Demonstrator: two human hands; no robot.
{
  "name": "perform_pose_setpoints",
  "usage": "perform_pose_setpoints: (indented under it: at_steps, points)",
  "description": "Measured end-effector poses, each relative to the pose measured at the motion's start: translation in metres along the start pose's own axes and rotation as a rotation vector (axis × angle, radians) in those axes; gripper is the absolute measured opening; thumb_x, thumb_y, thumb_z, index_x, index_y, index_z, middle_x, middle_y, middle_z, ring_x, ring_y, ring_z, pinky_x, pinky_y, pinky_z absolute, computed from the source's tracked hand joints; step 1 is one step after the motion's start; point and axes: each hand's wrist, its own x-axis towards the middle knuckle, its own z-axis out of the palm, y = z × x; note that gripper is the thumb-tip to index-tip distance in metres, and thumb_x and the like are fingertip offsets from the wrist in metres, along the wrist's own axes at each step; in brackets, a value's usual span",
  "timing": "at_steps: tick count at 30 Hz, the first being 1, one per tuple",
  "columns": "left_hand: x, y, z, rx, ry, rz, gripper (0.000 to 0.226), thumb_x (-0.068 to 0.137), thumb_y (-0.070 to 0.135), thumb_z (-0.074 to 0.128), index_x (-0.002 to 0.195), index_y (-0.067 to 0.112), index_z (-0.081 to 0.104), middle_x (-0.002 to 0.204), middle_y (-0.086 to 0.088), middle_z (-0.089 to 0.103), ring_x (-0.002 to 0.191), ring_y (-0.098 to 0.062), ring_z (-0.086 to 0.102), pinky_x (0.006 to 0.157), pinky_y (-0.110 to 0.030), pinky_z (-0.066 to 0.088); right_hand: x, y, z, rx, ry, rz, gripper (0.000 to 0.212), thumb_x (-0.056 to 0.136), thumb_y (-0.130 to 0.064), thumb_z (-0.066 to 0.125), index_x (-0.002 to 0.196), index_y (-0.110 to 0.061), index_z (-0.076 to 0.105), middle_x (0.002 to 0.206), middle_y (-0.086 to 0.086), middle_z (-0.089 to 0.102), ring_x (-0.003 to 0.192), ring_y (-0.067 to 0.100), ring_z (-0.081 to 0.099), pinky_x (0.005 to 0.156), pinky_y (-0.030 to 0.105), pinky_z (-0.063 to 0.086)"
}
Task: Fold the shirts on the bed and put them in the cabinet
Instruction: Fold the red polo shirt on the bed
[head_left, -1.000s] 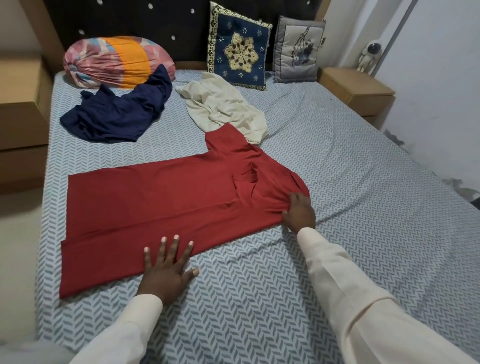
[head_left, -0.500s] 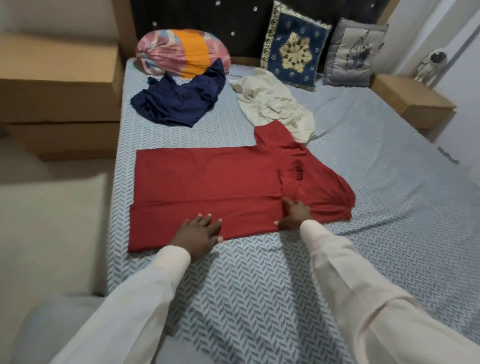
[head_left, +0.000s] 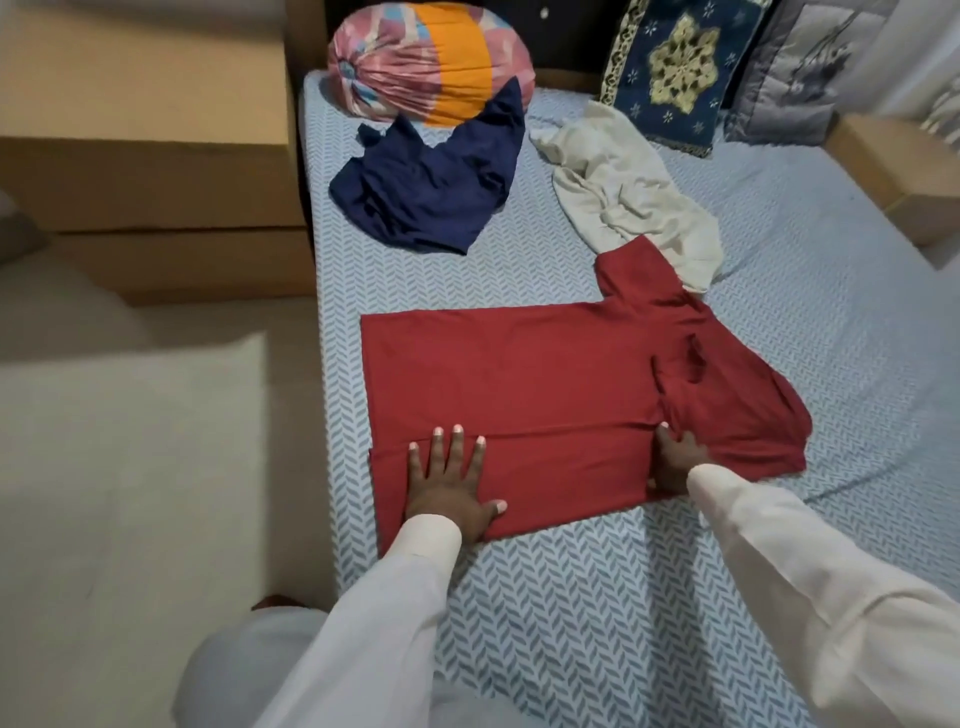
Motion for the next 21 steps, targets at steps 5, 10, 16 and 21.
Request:
perform_pose_setpoints:
  at_steps: [5,10,16,21]
  points:
    - [0.012,-0.003,-0.031,0.068,-0.045,0.03,0.078,0.094,0.061,0.038,0.155,0.033,0.0,0.164,-0.005,-0.004,0.149,-0.034,-0.003,0.115,-0.058,0.003,0.002,-0.01,-0.018,-0.069,-0.046,-0.017,0.099,0.074,-0.039,0.081,0.151,-0.01,0.027,0.15,0.021,0.034,0.134,0.037,0.043,0.107,0.038,0.041]
    - [0.031,-0.021,-0.042,0.088,0.268,0.016,0.053,0.095,0.047,0.048,0.142,0.026,0.035,0.145,-0.006,0.037,0.129,-0.031,0.036,0.105,-0.048,0.03,0.014,-0.017,-0.054,-0.273,-0.19,-0.165,0.07,0.06,-0.053,0.086,0.118,-0.017,0.07,0.117,0.002,0.071,0.104,0.014,0.068,0.088,0.025,0.053]
    - [0.058,-0.033,-0.056,0.083,0.353,-0.152,0.053,0.094,0.043,0.053,0.141,0.021,0.039,0.136,-0.008,0.044,0.121,-0.03,0.042,0.098,-0.041,0.039,0.039,-0.031,-0.112,-0.09,0.188,-0.265,0.041,0.081,-0.027,0.068,0.118,-0.01,0.065,0.121,0.014,0.067,0.108,0.03,0.066,0.086,0.034,0.052]
    - [0.093,-0.042,-0.089,-0.017,0.268,-0.262,0.064,0.095,0.024,0.056,0.15,0.017,0.025,0.154,-0.019,0.022,0.122,-0.039,0.046,0.101,-0.043,0.042,0.091,-0.048,-0.13,0.27,0.143,-0.479,0.054,0.092,-0.013,0.053,0.144,-0.013,0.039,0.122,0.023,0.063,0.111,0.037,0.061,0.091,0.035,0.045]
